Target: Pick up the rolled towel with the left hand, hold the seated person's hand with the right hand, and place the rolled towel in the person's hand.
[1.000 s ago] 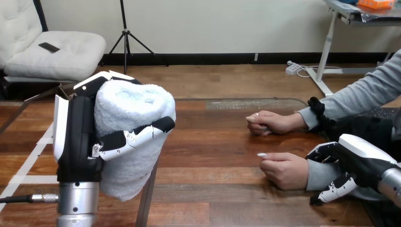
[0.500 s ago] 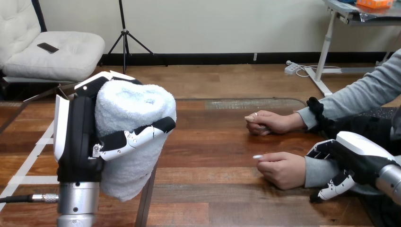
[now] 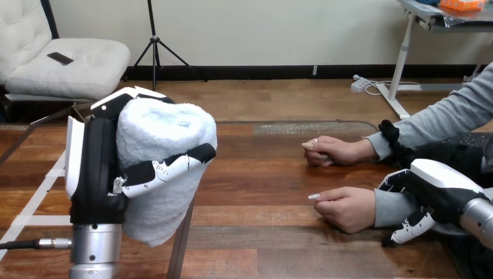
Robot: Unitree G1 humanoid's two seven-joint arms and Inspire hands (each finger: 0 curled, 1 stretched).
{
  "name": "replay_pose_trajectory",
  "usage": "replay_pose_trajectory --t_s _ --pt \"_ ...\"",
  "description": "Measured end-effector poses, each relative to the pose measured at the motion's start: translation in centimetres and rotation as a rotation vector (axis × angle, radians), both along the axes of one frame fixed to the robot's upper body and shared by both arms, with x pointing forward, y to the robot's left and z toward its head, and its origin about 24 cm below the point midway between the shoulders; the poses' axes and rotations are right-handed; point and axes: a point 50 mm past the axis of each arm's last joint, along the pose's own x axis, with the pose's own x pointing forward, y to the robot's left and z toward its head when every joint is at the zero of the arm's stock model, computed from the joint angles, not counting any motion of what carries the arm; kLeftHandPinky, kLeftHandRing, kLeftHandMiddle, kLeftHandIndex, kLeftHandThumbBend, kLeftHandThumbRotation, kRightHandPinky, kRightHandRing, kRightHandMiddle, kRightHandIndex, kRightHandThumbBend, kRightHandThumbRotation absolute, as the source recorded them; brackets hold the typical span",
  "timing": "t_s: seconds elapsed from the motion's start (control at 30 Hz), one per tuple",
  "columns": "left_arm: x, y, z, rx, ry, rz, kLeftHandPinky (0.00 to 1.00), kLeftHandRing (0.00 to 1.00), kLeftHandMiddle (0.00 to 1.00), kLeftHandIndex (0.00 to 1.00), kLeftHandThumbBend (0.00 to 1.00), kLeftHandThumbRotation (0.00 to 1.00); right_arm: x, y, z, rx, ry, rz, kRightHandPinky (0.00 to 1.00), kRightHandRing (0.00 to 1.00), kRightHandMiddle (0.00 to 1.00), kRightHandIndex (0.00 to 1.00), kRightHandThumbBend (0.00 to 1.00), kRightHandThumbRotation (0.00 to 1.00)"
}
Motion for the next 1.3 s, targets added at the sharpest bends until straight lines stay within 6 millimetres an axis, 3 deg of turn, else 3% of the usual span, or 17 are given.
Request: replay_pose_trajectory --t_s 0.73,1.3 --pt "-0.03 0.03 0.03 -0.001 -0.005 -0.004 0.31 0.35 0.39 0.40 0.70 0.00 -0.07 -0.17 -0.15 0.012 -0.002 0.000 0.47 0.51 0.56 0.55 0.81 0.02" --pt "-0.07 0.05 0.07 0.001 -0.010 -0.006 0.31 0.35 0.39 0.40 0.70 0.00 -0.29 -0.29 -0.31 0.035 -0.020 0.008 0.37 0.42 0.48 0.49 0.64 0.02"
